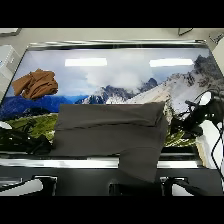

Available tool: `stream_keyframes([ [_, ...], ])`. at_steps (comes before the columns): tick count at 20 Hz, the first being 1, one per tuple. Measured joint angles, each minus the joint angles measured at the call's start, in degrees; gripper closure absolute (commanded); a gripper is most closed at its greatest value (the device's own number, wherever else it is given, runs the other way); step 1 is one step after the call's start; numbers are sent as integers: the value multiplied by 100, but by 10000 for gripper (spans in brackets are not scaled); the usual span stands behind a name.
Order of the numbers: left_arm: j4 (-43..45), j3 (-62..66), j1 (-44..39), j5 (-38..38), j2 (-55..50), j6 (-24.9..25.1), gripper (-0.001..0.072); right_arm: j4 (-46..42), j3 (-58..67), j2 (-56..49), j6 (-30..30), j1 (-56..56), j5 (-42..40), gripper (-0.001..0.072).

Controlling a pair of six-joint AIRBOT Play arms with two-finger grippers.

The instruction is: Fold the clothes and pants, and hang the long-sleeved shirts on hangers.

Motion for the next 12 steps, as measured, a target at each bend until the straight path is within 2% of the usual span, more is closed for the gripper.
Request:
stream_keyframes([
  [4,-155,-260,11,50,35,72,342,2,-212,44,-44,-7,-118,162],
  [5,-188,-304,7,68,39,76,376,2,-236,46,-48,-9,-120,163],
  [6,-203,-339,-4,87,42,76,482,2,-251,50,-63,-9,-120,163],
  [7,-201,-367,-17,133,42,81,541,2,-264,50,-66,-9,-118,163],
  [8,-208,-387,-28,160,42,79,633,2,-271,52,-66,-9,-114,163],
  [9,-225,-400,-46,190,42,74,684,2,-278,52,-68,-9,-87,163],
  [12,-275,-420,-83,168,44,48,685,7,-323,76,-85,-9,22,161],
])
